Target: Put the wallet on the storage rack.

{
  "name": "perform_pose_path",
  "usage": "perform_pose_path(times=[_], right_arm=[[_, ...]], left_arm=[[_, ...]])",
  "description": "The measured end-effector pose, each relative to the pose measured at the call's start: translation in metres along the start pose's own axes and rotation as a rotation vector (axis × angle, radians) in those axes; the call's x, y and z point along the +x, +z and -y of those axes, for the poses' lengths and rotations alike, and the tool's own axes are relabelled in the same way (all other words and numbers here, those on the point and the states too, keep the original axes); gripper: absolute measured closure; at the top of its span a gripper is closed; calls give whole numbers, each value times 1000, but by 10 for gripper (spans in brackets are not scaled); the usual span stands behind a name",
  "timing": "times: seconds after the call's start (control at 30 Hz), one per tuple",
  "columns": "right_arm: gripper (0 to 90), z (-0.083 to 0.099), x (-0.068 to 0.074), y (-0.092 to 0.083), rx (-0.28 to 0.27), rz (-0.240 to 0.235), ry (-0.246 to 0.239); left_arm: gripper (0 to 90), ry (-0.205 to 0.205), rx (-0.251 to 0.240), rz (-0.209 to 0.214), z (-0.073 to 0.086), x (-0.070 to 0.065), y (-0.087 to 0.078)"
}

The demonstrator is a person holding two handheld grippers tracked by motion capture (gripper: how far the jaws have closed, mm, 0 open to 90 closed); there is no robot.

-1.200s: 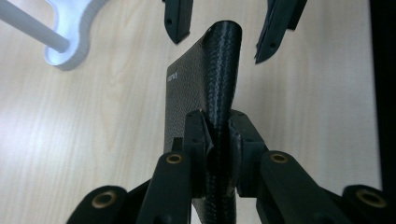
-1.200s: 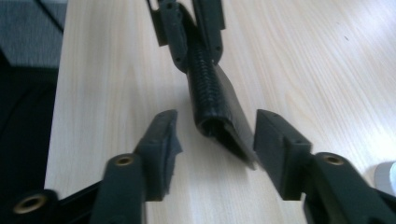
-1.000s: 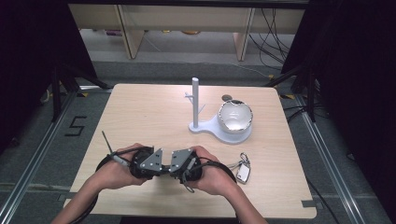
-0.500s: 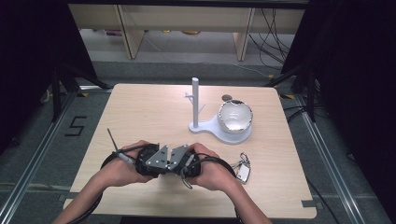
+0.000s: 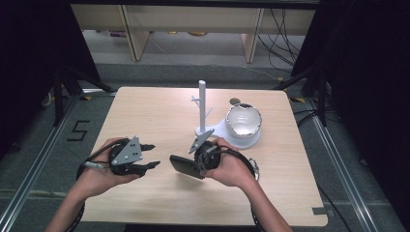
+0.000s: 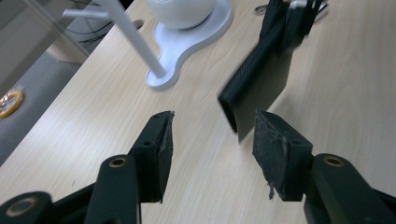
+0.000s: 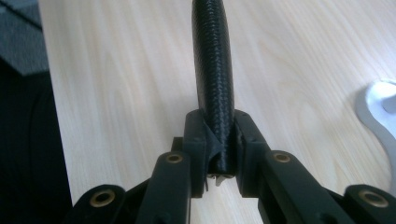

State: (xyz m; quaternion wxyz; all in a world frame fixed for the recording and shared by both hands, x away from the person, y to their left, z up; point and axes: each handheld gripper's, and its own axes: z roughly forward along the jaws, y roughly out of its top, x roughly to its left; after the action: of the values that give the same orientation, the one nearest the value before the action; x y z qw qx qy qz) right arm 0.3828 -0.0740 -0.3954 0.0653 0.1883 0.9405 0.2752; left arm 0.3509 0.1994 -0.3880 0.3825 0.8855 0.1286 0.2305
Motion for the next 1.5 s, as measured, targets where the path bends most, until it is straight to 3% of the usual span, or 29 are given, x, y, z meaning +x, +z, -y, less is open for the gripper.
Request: perform_pose_path(times=[0.1, 0.23, 0.27, 0.3, 0.33, 0.37, 0.47, 0.5, 0.53, 0.57, 0.6, 0.7, 0.87, 1.17, 1.2, 1.4, 1.43, 1.5], right_arm=[[786, 1, -11, -9, -14, 9, 104], [787, 5, -25, -21, -43, 28, 248], [787, 7, -31, -24, -52, 39, 262], [787, 8, -33, -26, -46, 44, 309], [787, 11, -39, -29, -45, 55, 314], [786, 12, -41, -32, -25, 59, 363], [786, 17, -51, -38, 2, 82, 409], [786, 18, -52, -40, 11, 77, 441], [786, 21, -57, -43, 24, 85, 460], [786, 21, -58, -44, 27, 89, 486], [786, 23, -63, -46, 24, 106, 476], [786, 28, -70, -55, 34, 133, 547], [786, 36, -82, -70, -18, 165, 603], [786, 46, -100, -99, -94, 224, 639], [786, 47, -102, -101, -90, 234, 630], [786, 50, -118, -112, -71, 282, 680], [785, 48, -121, -114, -61, 286, 715], [785, 48, -128, -118, -39, 283, 707]], left_arm=[[471, -34, 12, -19, 16, 0, 3], [469, -119, -3, -35, 42, -5, 12], [469, -135, -1, -35, 46, -6, 14], [469, -154, -1, -42, 54, -8, 16], [469, -179, -1, -35, 59, -10, 19], [469, -189, -9, -38, 63, -11, 21], [473, -222, -22, -67, 74, -16, 25], [475, -252, -47, -70, 76, -18, 27], [476, -237, -35, -68, 78, -17, 27], [476, -259, -50, -80, 79, -19, 29], [477, -273, -61, -81, 81, -21, 30], [476, -284, -79, -106, 84, -24, 36], [471, -318, -82, -113, 93, -28, 46], [471, -339, -84, -115, 101, -31, 52], [471, -336, -86, -112, 101, -30, 53], [468, -352, -91, -113, 103, -31, 53], [468, -352, -92, -114, 103, -30, 53], [468, -351, -87, -111, 104, -30, 53]])
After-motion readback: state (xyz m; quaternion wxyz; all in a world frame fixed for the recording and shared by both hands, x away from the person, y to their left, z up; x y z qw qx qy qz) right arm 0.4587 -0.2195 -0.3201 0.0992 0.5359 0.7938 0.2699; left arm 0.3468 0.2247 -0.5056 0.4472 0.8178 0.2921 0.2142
